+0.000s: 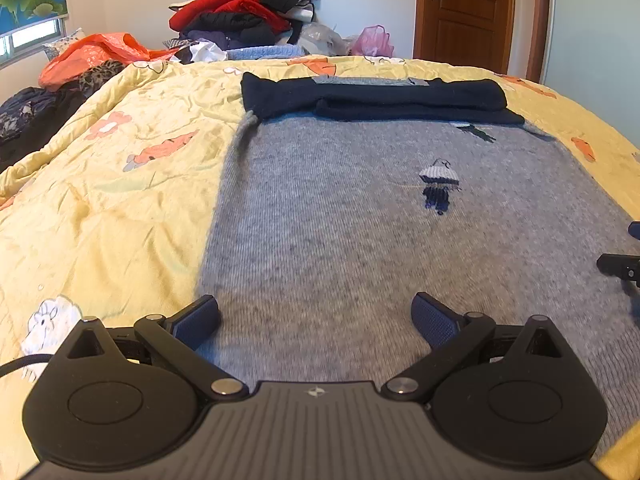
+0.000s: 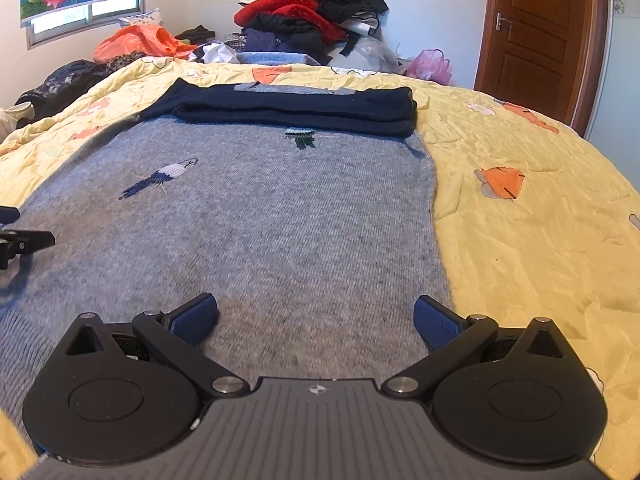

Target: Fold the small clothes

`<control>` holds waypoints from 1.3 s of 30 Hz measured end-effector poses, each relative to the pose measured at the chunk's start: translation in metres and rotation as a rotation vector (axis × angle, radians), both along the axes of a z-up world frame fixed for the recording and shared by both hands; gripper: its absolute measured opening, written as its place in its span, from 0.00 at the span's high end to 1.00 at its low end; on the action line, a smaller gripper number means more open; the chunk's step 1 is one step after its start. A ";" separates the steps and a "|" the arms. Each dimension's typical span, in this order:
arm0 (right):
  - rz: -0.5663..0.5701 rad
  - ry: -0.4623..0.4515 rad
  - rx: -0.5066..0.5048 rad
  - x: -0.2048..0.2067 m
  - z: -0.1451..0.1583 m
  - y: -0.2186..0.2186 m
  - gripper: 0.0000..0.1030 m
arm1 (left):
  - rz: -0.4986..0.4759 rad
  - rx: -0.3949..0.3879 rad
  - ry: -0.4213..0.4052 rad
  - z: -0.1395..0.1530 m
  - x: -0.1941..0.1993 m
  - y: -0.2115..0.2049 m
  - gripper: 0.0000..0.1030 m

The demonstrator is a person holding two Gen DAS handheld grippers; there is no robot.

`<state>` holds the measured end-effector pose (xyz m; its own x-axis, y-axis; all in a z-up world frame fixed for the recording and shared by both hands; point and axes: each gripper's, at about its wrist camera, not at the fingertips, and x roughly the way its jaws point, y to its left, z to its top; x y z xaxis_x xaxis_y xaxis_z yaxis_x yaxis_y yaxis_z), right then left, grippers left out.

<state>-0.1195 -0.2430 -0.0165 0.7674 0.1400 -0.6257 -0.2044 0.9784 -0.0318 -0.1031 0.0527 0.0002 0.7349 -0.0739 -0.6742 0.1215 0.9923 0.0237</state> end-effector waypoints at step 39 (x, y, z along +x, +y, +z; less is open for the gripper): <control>0.155 0.504 0.939 -0.044 0.010 -0.144 0.15 | -0.150 -0.909 0.299 -0.006 -0.024 0.111 0.08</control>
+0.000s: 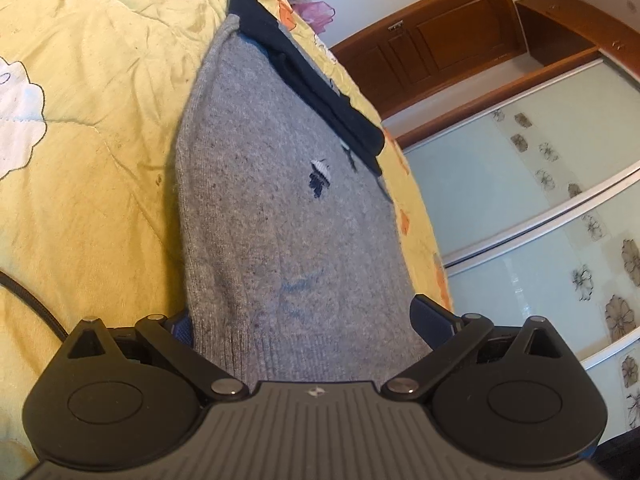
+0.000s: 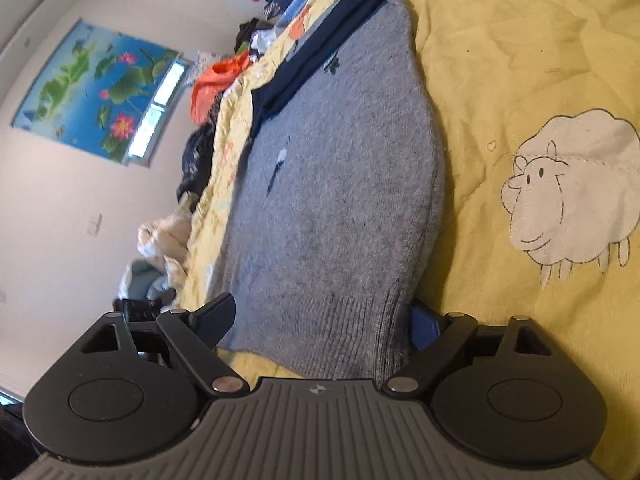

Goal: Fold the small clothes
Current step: 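Roll both tools and grasp the grey sweater hem with both tools, then lift the hem with both tools and fold it toward the navy collar band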

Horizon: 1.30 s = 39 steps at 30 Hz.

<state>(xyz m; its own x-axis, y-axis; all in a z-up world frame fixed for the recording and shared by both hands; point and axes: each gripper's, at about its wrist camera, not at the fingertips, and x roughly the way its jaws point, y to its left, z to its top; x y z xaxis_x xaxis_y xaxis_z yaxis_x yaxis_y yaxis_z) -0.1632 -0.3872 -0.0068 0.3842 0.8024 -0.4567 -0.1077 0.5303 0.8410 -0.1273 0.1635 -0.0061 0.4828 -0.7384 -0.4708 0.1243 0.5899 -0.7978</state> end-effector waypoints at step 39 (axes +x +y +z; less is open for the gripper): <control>-0.099 -0.061 0.055 0.007 -0.002 -0.003 0.89 | 0.002 0.164 -0.068 0.023 -0.024 0.022 0.93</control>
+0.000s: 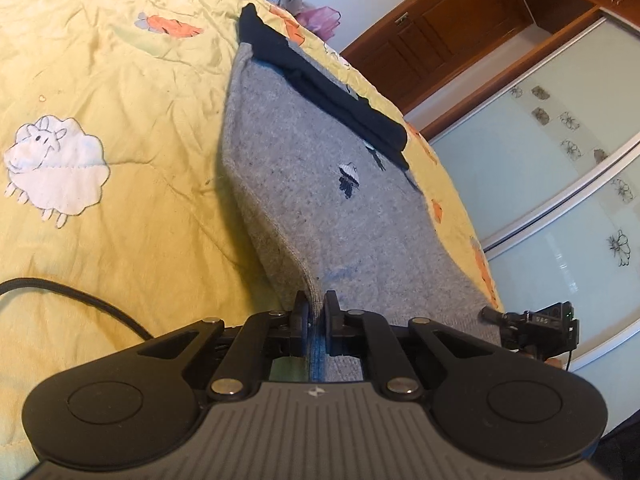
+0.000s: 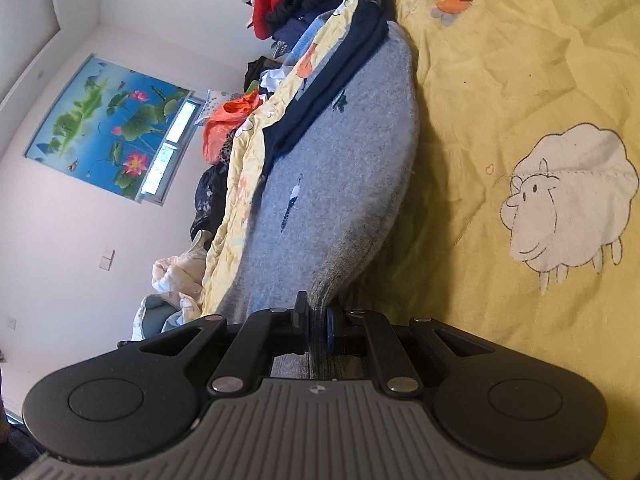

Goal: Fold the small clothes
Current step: 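Lift the hem with both tools and fold it toward the navy collar band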

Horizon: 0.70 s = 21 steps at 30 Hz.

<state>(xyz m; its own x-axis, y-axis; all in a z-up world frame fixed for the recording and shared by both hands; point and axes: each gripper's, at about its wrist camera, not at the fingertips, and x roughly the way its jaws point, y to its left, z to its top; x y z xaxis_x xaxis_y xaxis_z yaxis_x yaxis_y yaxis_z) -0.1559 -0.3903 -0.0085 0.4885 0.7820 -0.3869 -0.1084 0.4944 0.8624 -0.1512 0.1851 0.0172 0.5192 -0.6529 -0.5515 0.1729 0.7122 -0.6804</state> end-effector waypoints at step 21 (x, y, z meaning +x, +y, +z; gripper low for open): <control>-0.190 -0.184 0.101 0.291 0.049 -0.016 0.89 | 0.050 0.000 -0.280 0.074 0.271 -0.026 0.94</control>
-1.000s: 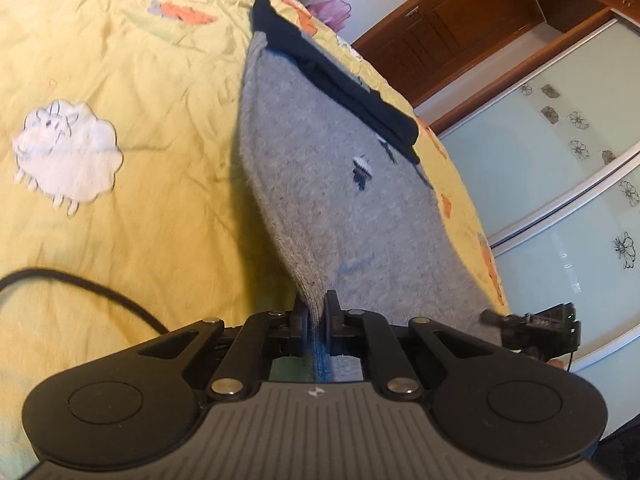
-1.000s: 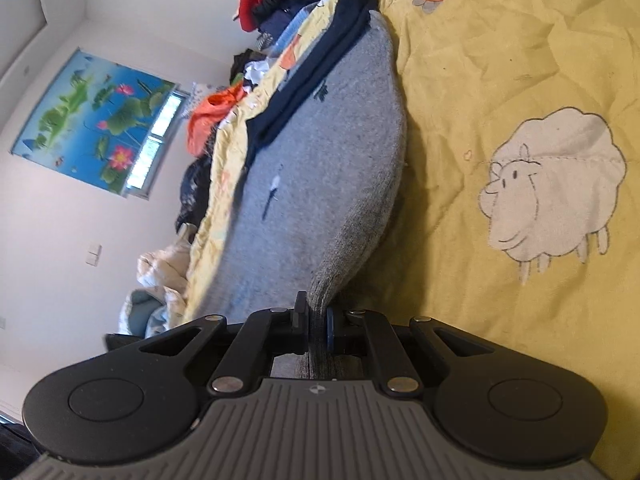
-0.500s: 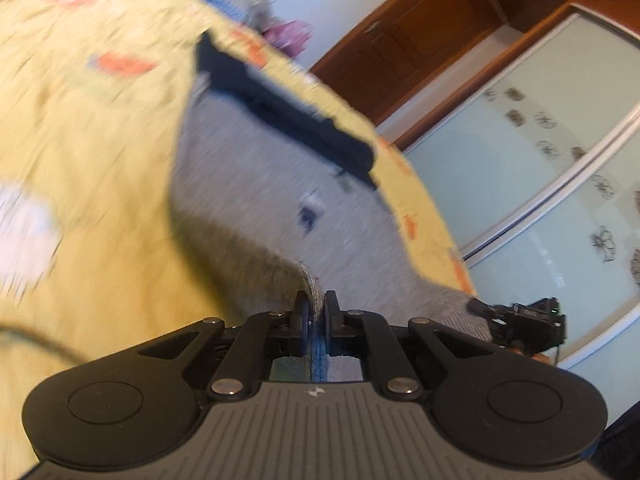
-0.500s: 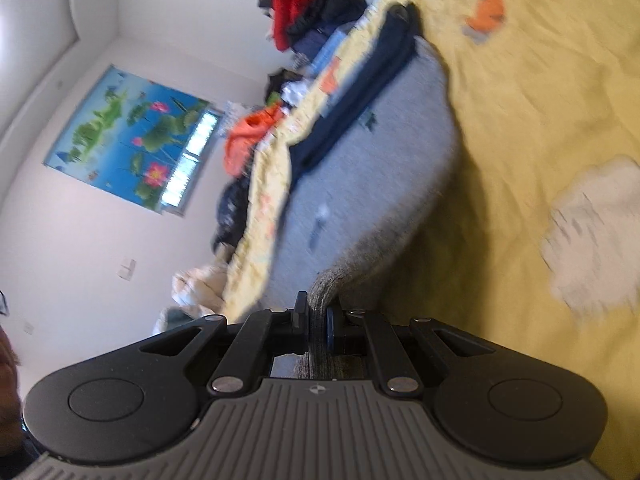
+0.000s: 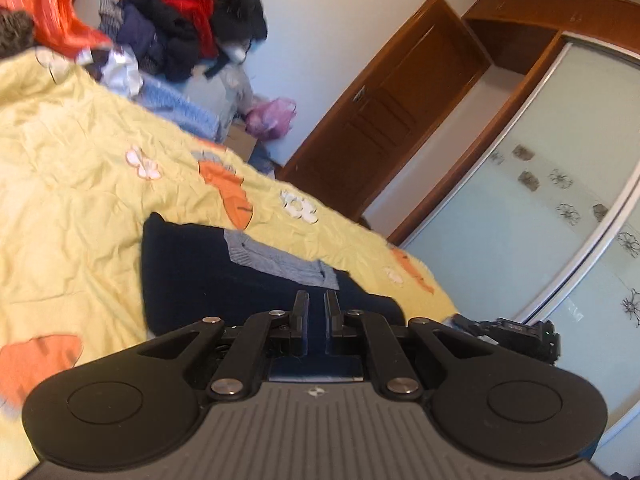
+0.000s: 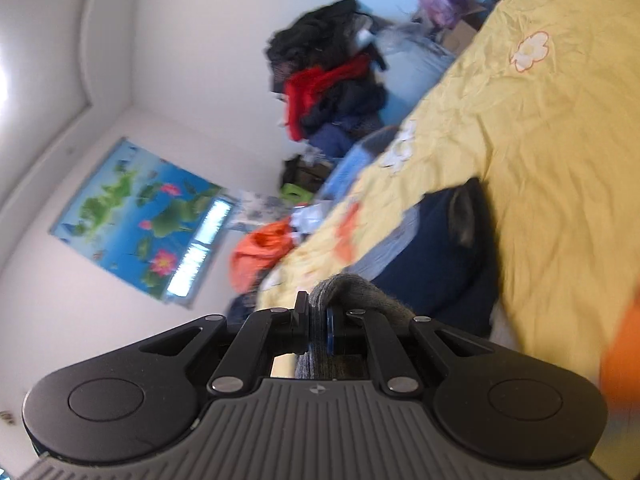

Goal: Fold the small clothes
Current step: 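Lift the hem with both tools and fold it toward the navy collar band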

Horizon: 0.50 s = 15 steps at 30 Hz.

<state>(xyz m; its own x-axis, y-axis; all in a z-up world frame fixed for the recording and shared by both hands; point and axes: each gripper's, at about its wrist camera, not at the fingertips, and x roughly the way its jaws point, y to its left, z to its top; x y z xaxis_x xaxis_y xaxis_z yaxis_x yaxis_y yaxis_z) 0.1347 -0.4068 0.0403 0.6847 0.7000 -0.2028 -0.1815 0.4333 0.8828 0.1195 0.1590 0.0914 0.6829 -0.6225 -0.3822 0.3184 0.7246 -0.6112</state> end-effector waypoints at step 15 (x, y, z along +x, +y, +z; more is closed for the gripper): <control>0.078 -0.084 0.091 -0.095 -0.008 -0.032 0.88 | -0.344 0.379 -0.053 -0.045 -0.047 -0.076 0.16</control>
